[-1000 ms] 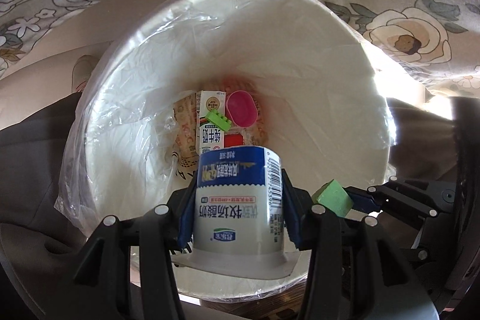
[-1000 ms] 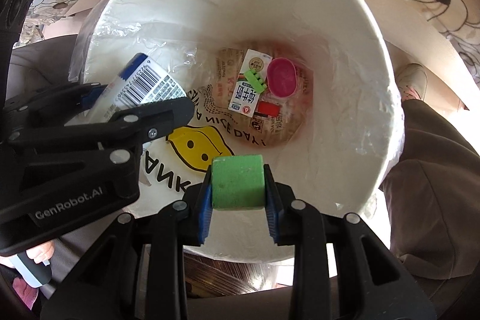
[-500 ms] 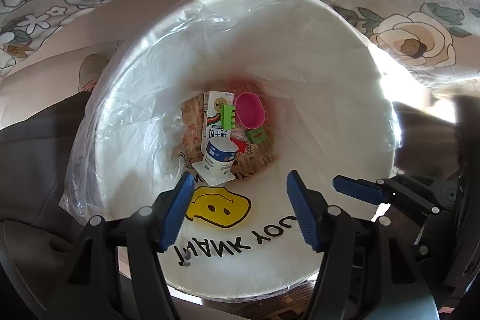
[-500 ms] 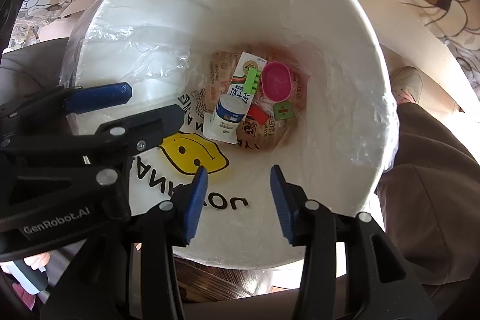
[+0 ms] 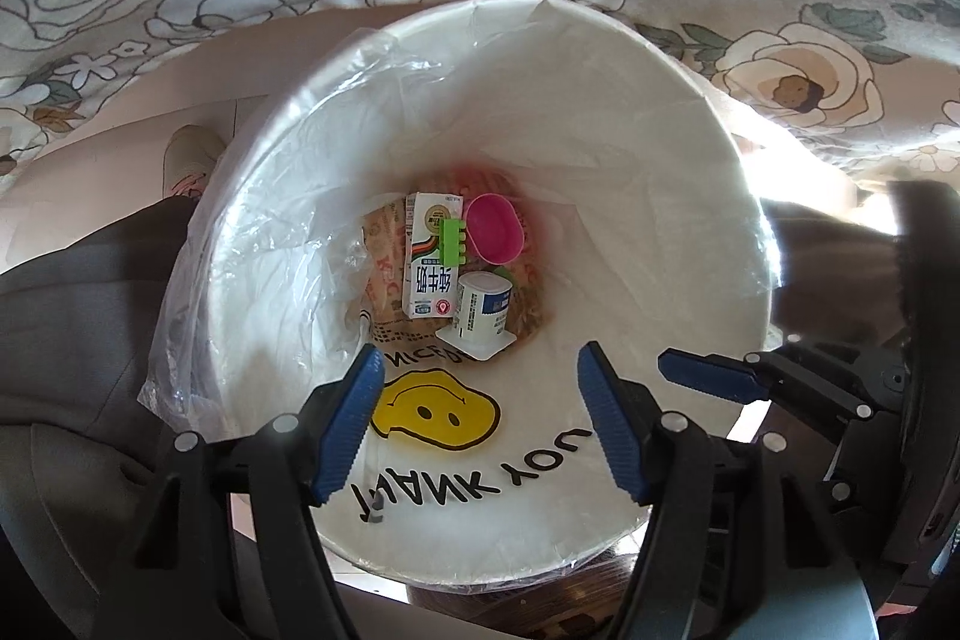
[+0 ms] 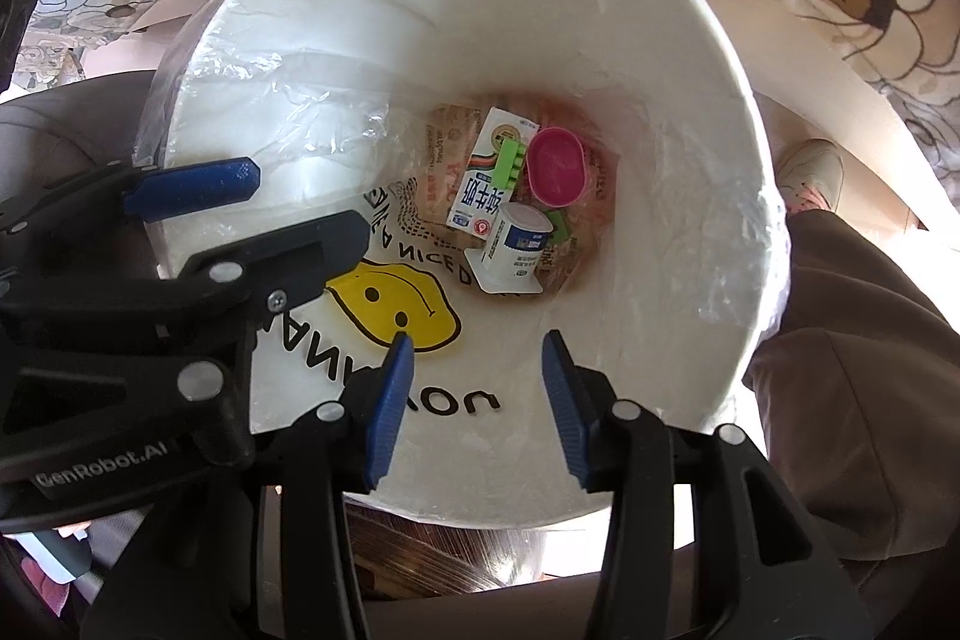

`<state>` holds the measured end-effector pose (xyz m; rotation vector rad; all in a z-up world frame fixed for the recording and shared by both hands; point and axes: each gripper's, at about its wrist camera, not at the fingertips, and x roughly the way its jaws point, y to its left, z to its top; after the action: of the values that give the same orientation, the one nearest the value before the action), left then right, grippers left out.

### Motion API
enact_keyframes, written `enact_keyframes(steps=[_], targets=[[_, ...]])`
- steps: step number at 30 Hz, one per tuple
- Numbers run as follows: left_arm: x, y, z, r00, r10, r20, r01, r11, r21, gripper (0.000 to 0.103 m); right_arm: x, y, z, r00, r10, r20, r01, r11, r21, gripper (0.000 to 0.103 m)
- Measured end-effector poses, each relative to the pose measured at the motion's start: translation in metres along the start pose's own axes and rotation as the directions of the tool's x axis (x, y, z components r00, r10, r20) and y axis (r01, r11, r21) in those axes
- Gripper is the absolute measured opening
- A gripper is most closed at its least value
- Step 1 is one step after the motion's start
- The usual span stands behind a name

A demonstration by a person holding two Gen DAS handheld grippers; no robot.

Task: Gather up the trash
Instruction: 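Open the left tool over the bin while the right tool releases the green block, then move both open tools back toward the bed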

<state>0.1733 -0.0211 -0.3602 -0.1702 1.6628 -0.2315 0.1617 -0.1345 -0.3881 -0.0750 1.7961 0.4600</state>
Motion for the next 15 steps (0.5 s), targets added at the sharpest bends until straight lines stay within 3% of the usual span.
enact_keyframes(steps=[4, 8, 15], targets=[[-0.019, -0.005, -0.006, 0.998, 0.040, 0.051, -0.042, 0.999, 0.033, 0.072, -0.010, 0.002, -0.006, 0.999, 0.037, 0.009, -0.037, 0.999, -0.015, 0.062], [-0.045, -0.014, -0.013, 0.989, 0.104, 0.108, -0.114, 0.990, 0.087, 0.072, -0.024, 0.003, -0.010, 0.998, 0.069, 0.003, -0.069, 0.998, -0.008, 0.062], [-0.130, -0.020, -0.036, 0.953, 0.107, 0.283, -0.156, 0.975, 0.157, 0.080, -0.088, 0.003, -0.036, 0.993, 0.062, 0.105, -0.061, 0.998, -0.020, 0.062]])
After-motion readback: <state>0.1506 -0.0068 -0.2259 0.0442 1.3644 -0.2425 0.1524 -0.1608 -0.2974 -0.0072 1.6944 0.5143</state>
